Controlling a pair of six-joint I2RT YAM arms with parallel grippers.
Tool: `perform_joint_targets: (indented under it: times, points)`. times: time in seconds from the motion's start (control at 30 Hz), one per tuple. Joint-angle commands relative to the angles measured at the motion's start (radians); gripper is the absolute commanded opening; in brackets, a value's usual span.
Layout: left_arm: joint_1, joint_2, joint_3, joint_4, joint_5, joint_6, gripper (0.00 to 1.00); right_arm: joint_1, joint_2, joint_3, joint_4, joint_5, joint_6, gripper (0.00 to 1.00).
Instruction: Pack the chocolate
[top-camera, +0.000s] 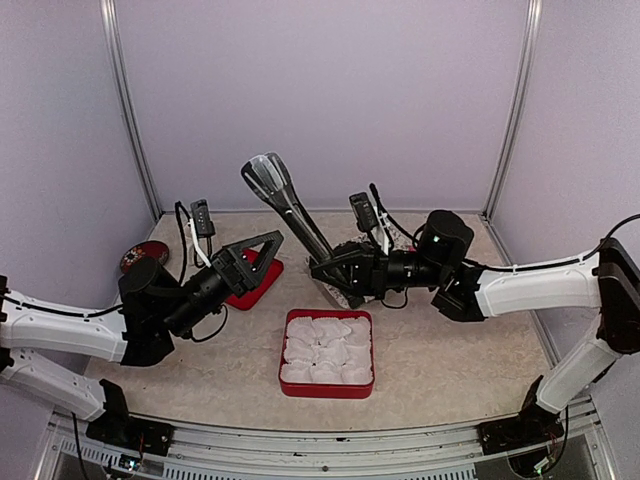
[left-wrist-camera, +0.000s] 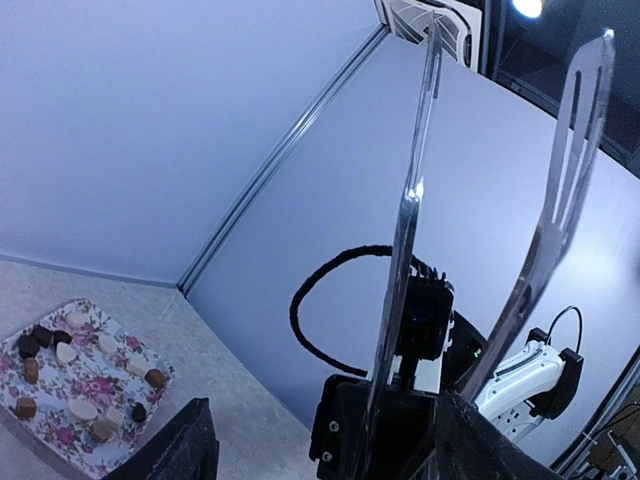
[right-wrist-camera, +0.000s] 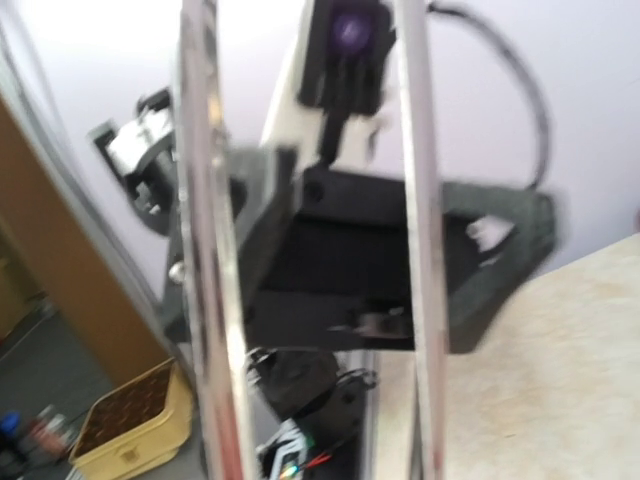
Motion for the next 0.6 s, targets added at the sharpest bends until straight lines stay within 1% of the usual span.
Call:
perform_joint_targets:
  times: [0.0,0.07,0.1,0.13,0.17,0.2,0.23,0.3,0.37,0.5,0.57]
  points:
    - [0.017,-0.067,-0.007,-0.109,0.024,-0.009,0.8,-0.064,-0.067,-0.039,-0.029,0.03,0.007,0.36]
    - [0.03,-0.093,-0.016,-0.15,0.052,-0.001,0.9,-0.095,-0.086,-0.05,-0.065,0.026,0.009,0.38]
    - [0.043,-0.098,-0.013,-0.165,0.109,0.018,0.96,-0.107,-0.096,-0.053,-0.093,0.019,0.0,0.38]
    - [0.059,-0.095,-0.008,-0.17,0.192,0.05,0.98,-0.112,-0.105,-0.054,-0.12,0.01,-0.012,0.38]
    - [0.073,-0.086,0.002,-0.175,0.29,0.084,0.99,-0.114,-0.112,-0.052,-0.137,-0.002,-0.021,0.38]
    - [0.082,-0.078,0.018,-0.194,0.353,0.109,0.99,-0.113,-0.113,-0.051,-0.134,-0.034,-0.02,0.38]
    - [0.091,-0.066,0.039,-0.204,0.43,0.127,0.99,-0.111,-0.107,-0.05,-0.112,-0.091,-0.006,0.38]
    - [0.099,-0.037,0.067,-0.208,0.51,0.135,0.99,-0.101,-0.093,-0.049,-0.059,-0.151,0.028,0.38]
    - [0.097,-0.015,0.085,-0.204,0.529,0.135,0.99,-0.081,-0.092,-0.037,-0.052,-0.179,0.024,0.38]
    - [0.081,0.01,0.103,-0.155,0.507,0.133,0.99,-0.044,-0.08,-0.006,-0.077,-0.199,-0.008,0.37]
    - [0.05,0.023,0.121,-0.142,0.489,0.17,0.99,-0.032,-0.065,0.005,-0.06,-0.203,0.004,0.37]
